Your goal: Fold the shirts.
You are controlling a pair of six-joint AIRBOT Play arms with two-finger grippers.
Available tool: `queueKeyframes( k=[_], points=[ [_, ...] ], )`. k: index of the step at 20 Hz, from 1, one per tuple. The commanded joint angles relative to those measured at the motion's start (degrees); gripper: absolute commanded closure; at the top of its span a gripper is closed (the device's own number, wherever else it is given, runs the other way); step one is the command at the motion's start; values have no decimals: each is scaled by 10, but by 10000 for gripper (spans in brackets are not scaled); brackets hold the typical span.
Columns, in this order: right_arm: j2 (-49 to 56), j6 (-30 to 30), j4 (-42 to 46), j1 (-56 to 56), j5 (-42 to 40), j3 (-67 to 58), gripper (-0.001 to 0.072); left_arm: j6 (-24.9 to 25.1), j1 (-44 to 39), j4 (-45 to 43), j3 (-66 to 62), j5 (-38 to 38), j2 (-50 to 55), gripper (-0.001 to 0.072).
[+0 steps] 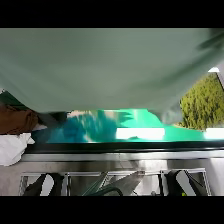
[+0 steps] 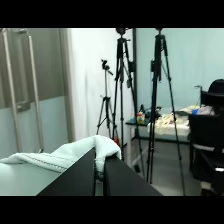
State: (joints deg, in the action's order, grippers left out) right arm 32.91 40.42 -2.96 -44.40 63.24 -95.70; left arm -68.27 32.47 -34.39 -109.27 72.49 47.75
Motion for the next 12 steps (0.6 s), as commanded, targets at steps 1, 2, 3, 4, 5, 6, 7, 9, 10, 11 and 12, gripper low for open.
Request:
queueKeyframes(
  k=[1, 2, 3, 4, 5, 6, 7, 9, 10, 11, 12],
  points=[
    [33, 9, -39, -5, 92, 14, 691, 35, -33, 1, 92, -10, -7, 693],
    [50, 9, -44, -3, 104, 35, 691, 44, -84, 0, 120, -17, 16, 693],
    [66, 0, -43, 8, 105, 69, 691, 55, -135, -8, 147, -35, 42, 693],
    [83, -17, -42, 37, 101, 109, 691, 65, -189, -26, 175, -65, 73, 693],
    [104, -43, -30, 89, 79, 158, 691, 65, -235, -58, 197, -103, 106, 693],
    [127, -56, 2, 151, 29, 205, 691, 61, -276, -104, 217, -146, 146, 694],
    [157, -58, 50, 219, -50, 252, 691, 48, -302, -153, 228, -174, 186, 694],
    [229, -86, 118, 323, -185, 309, 691, 13, -323, -227, 238, -196, 278, 693],
    [277, -121, 119, 367, -232, 319, 691, 6, -319, -233, 237, -197, 327, 693],
    [327, -155, 107, 403, -269, 315, 691, 0, -310, -227, 231, -196, 373, 693],
    [367, -184, 85, 428, -300, 309, 689, -6, -303, -225, 219, -188, 417, 693]
  ],
)
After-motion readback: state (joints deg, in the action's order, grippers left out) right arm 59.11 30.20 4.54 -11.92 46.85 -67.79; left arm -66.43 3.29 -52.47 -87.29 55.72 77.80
